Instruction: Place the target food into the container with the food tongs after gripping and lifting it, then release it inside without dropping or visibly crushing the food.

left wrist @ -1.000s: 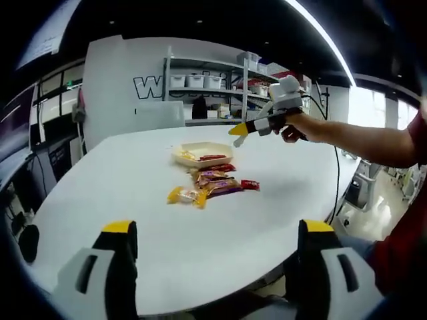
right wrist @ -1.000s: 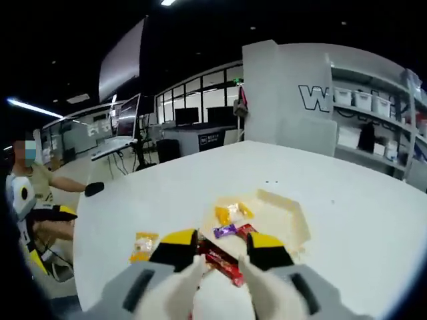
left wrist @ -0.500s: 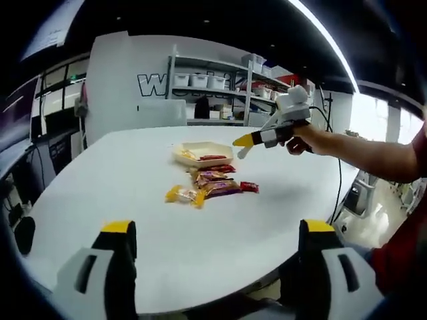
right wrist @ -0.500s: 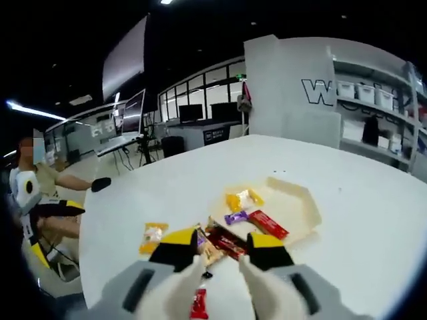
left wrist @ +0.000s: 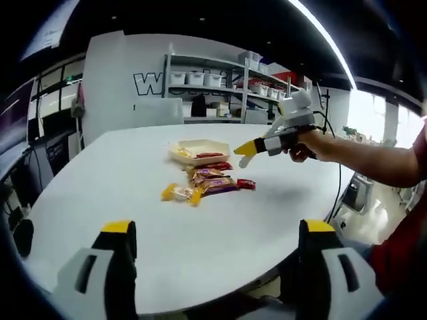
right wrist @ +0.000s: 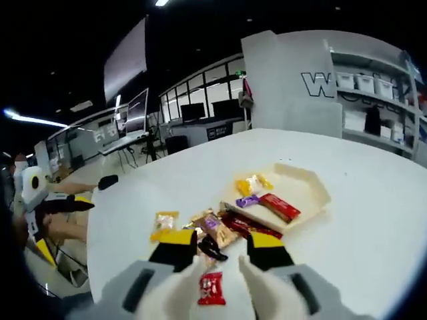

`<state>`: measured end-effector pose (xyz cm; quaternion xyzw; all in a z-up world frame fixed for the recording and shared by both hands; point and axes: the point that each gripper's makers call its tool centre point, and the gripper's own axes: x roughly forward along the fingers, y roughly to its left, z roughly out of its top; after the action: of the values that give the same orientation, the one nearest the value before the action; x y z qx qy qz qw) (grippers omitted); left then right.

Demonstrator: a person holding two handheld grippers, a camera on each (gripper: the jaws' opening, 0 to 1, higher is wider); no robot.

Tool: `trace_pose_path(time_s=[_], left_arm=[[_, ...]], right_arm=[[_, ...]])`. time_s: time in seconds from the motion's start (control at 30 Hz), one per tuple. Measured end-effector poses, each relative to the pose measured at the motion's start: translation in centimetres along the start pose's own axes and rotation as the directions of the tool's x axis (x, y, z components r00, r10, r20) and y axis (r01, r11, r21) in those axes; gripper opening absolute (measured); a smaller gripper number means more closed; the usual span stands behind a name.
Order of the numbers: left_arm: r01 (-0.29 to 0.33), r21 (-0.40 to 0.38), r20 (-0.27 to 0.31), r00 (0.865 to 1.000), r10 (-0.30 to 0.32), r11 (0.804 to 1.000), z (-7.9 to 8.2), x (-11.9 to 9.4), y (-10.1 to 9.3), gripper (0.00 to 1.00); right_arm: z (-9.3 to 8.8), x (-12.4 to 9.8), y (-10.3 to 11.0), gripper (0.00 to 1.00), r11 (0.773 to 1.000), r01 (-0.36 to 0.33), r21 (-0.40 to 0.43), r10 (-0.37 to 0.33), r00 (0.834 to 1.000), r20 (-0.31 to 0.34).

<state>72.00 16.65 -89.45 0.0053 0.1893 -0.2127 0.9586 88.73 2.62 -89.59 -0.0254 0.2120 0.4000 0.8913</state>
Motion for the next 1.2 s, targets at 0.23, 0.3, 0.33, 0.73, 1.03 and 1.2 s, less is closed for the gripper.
trace_pose_path(time_s=[0.23, 0.3, 0.33, 0.73, 1.03, 1.2], left_arm=[[-0.003, 0.017, 0.004, 1.000, 0.003, 1.000, 0.2, 0.0, 0.0, 0.98], [-0.003, 0.015, 0.008, 1.000, 0.003, 1.000, 0.3, 0.0, 0.0, 0.98], [-0.003, 0.016, 0.010, 1.000, 0.003, 1.000, 0.4, 0.0, 0.0, 0.98], [0.002, 0.016, 0.009, 1.000, -0.002, 1.000, 0.2, 0.0, 0.0, 0.97], [0.009, 0.002, 0.006, 1.000, -0.009, 1.000, -0.2, 0.1, -0.1, 0.96], [0.012, -0.004, 0.006, 1.000, -0.012, 1.000, -0.3, 0.3, -0.1, 0.96]], right_arm=[[-1.1, 0.0, 0.5, 0.25, 1.000, -0.015, 0.015, 0.015, 1.000, -0.016], [-1.4, 0.1, 0.6, 0.24, 1.000, -0.014, 0.011, 0.014, 1.000, -0.023], [-1.6, 0.2, 0.6, 0.24, 1.000, -0.014, 0.008, 0.014, 1.000, -0.025], [-3.1, 0.3, 0.9, 0.24, 1.000, -0.022, 0.008, 0.022, 0.998, -0.057], [-4.0, 0.4, 1.1, 0.23, 0.999, -0.018, -0.049, 0.014, 0.997, -0.076], [-4.2, 0.6, 1.5, 0.18, 0.988, 0.008, -0.152, -0.024, 0.995, -0.102]])
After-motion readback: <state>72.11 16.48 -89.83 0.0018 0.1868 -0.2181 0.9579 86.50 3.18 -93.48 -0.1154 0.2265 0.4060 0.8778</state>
